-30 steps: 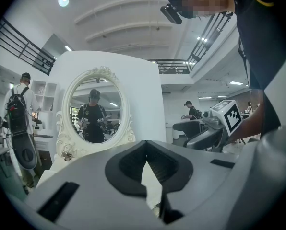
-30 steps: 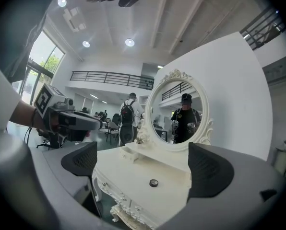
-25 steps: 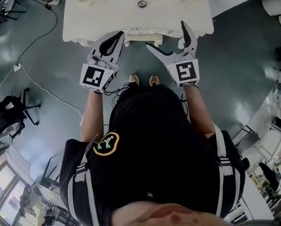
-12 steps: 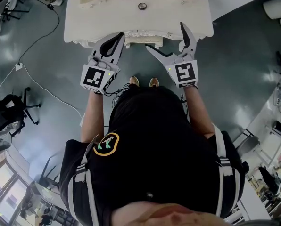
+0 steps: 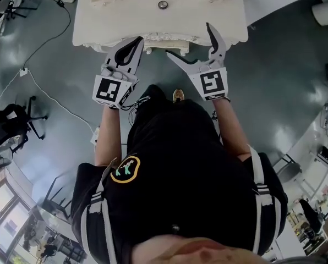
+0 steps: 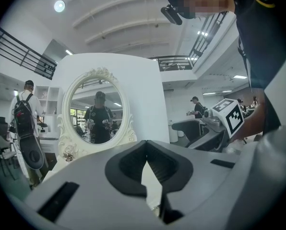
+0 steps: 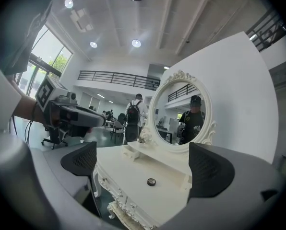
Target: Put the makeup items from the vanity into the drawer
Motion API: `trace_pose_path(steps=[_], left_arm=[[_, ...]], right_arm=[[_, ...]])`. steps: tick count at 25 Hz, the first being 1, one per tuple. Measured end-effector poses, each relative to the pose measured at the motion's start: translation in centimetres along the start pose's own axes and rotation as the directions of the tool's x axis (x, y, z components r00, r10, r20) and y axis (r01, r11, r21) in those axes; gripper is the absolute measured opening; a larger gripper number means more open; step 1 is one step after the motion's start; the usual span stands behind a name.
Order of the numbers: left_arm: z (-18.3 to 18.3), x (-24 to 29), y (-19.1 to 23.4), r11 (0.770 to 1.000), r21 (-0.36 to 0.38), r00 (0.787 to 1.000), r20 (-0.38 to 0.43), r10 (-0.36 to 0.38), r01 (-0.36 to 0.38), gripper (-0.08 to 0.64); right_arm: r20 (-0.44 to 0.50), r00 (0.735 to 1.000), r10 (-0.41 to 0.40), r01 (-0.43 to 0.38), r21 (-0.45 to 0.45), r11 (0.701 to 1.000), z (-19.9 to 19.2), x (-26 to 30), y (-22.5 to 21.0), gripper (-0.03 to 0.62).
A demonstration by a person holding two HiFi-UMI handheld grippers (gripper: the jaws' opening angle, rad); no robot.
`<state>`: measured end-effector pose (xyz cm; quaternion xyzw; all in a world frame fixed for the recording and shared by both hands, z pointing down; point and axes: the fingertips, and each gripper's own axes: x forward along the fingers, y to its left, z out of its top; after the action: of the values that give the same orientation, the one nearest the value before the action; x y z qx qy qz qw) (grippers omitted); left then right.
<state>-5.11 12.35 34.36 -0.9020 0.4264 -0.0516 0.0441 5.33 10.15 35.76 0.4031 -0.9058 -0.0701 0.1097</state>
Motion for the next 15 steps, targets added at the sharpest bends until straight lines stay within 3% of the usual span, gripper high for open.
trace_pose_path(steps=[7,15], left_arm=[[-1.1,1.6,0.4,1.0,-0.004,1.0,-0.015,0.001,-0.001,0.018],[-3.7,6.1,7.4,1.0,0.0,1.0,-0.029,0.0,0.0,0.018]], right_arm=[[-0.013,1.0,-0.001,0.002,0.005,1.0,-1.4,0.9,-1.4,0.598],[-0.051,0.999,-0.02,0.021,0.005,1.0,-3.1,8.4,-3.6,0.598]])
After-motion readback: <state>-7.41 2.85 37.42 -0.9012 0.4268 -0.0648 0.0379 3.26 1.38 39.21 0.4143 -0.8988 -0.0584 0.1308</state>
